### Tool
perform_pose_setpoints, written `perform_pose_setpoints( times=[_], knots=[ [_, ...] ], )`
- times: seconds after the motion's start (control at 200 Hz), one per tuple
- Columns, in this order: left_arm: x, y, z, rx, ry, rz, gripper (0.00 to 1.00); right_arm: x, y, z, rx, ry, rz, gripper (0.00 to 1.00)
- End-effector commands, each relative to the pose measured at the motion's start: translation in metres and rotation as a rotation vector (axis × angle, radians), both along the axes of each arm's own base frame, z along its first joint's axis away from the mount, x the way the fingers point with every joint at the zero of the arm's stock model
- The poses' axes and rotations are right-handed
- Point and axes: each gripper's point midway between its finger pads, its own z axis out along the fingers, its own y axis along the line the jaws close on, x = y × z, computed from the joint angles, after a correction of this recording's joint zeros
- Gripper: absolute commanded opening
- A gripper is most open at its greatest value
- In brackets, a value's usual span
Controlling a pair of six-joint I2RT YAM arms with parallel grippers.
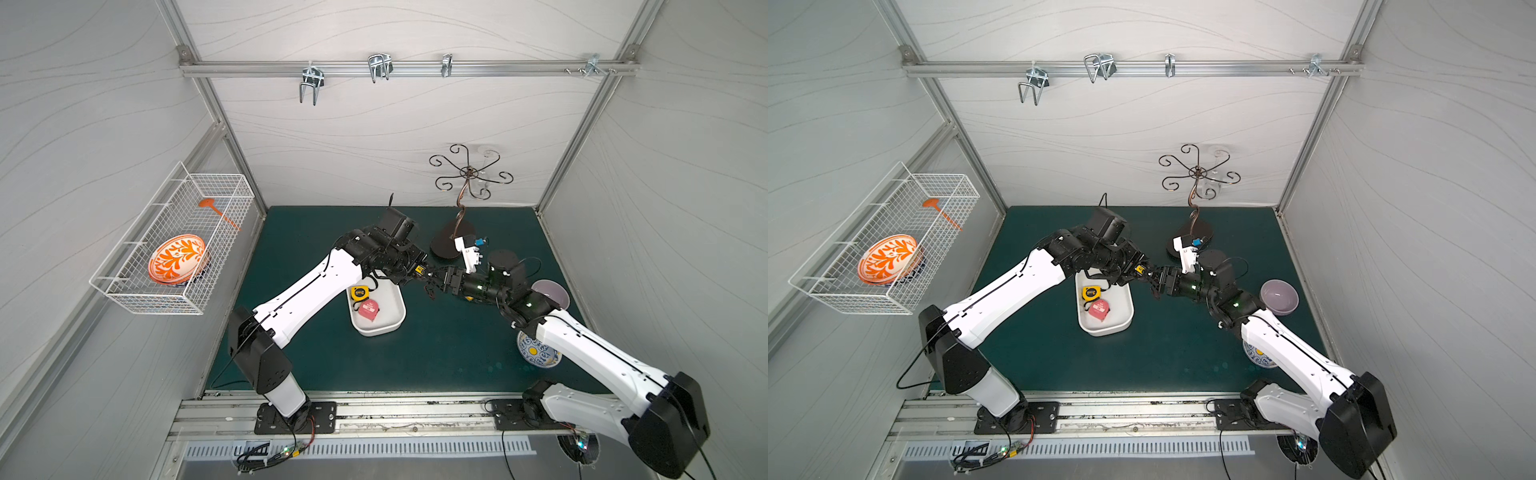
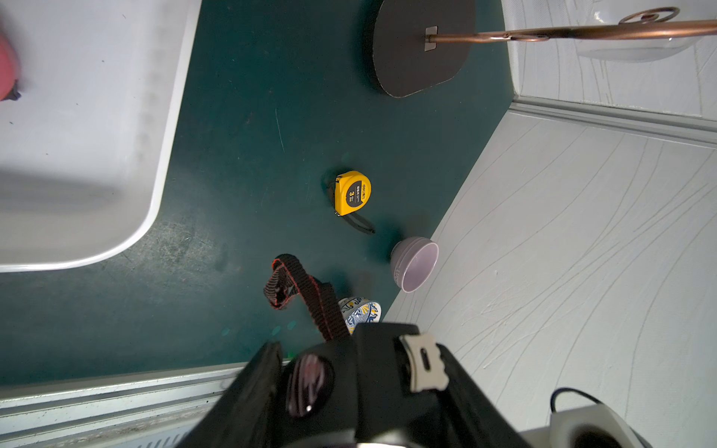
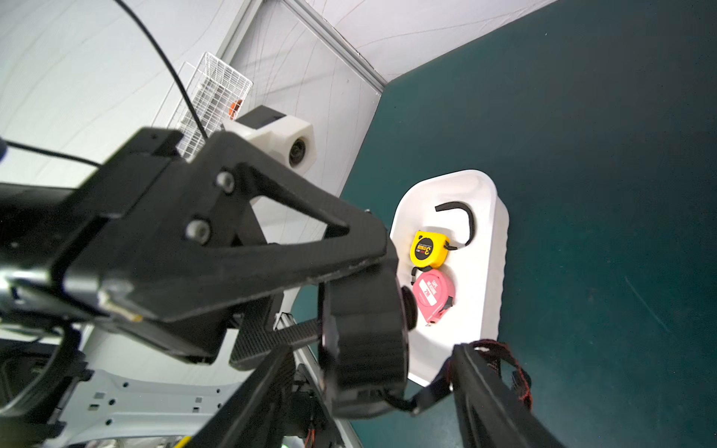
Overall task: Take the tape measure out of the storage box
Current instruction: Place the tape measure at the center of the board.
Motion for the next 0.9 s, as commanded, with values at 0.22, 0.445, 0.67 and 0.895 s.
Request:
perform_pose_setpoints(
  times=[0.22, 0.445, 0.67, 0.895],
  knots=[
    [0.002, -0.018, 0.013, -0.081, -0.032, -0.025, 0.00, 0.006, 0.008, 0.007, 0.027, -0.012, 0.000, 0.23],
    [0.003, -0.012, 0.011, -0.054, -0.055, -0.051, 0.43, 0.009, -0.001, 0.001, 0.002, 0.004, -0.050, 0.00],
    [0.008, 0.041, 0.015, 0.116, -0.167, -0.042, 1.00, 0.034, -0.039, -0.031, 0.012, 0.105, -0.167, 0.00],
    [-0.004, 0.075, 0.002, 0.297, -0.202, -0.113, 1.00, 0.074, -0.046, -0.069, 0.044, 0.208, -0.220, 0.00]
  ],
)
